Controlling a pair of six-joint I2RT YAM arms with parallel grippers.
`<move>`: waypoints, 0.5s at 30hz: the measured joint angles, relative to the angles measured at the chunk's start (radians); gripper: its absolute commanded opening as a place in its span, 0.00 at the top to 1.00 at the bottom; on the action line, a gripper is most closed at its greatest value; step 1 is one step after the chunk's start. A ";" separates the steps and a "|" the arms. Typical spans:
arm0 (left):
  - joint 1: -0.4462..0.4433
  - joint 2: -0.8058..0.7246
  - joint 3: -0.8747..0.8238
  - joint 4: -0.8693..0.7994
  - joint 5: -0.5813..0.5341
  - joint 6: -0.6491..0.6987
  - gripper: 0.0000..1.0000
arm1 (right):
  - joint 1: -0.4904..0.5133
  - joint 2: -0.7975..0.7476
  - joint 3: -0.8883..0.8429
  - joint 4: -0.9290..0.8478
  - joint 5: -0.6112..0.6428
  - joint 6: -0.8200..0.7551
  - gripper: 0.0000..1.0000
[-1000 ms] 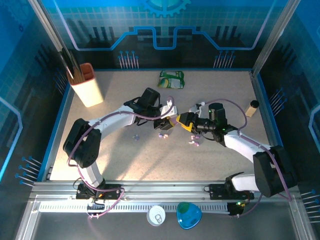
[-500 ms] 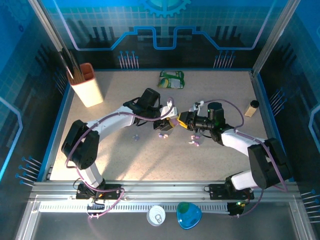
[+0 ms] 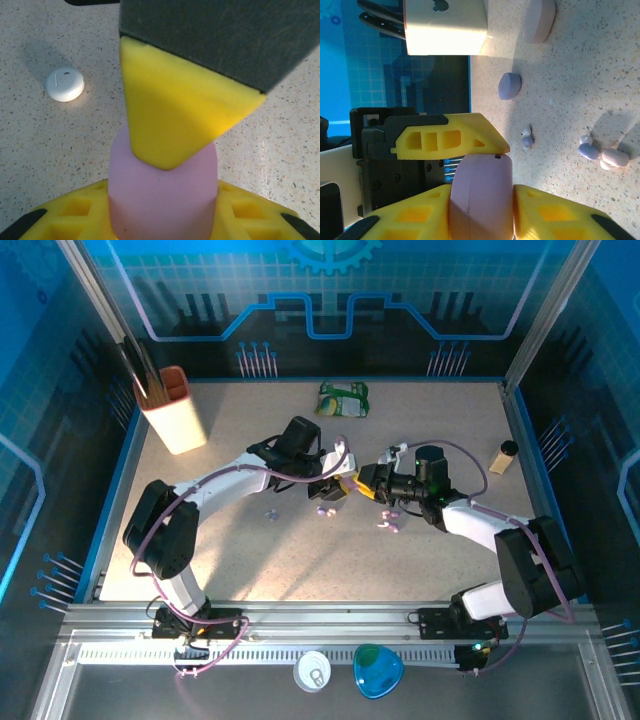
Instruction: Insert wireless bluetooth earbuds into charging case
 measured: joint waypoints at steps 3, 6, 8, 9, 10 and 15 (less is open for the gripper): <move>0.000 0.000 -0.003 0.000 -0.004 -0.001 0.61 | 0.000 0.000 0.000 -0.004 0.000 -0.007 0.80; 0.000 -0.001 -0.017 0.019 -0.003 -0.009 0.57 | -0.001 0.000 0.000 -0.014 0.003 -0.015 0.81; -0.002 -0.008 -0.039 0.056 -0.002 -0.024 0.47 | -0.002 -0.005 -0.001 -0.020 0.004 -0.020 0.82; -0.001 -0.016 -0.055 0.077 -0.002 -0.032 0.41 | -0.003 -0.011 -0.004 -0.019 0.002 -0.019 0.82; -0.001 -0.026 -0.074 0.102 -0.002 -0.045 0.37 | -0.005 -0.022 -0.008 -0.019 0.000 -0.020 0.83; 0.008 -0.076 -0.163 0.241 0.020 -0.137 0.22 | -0.033 -0.095 -0.043 0.022 -0.012 -0.018 0.87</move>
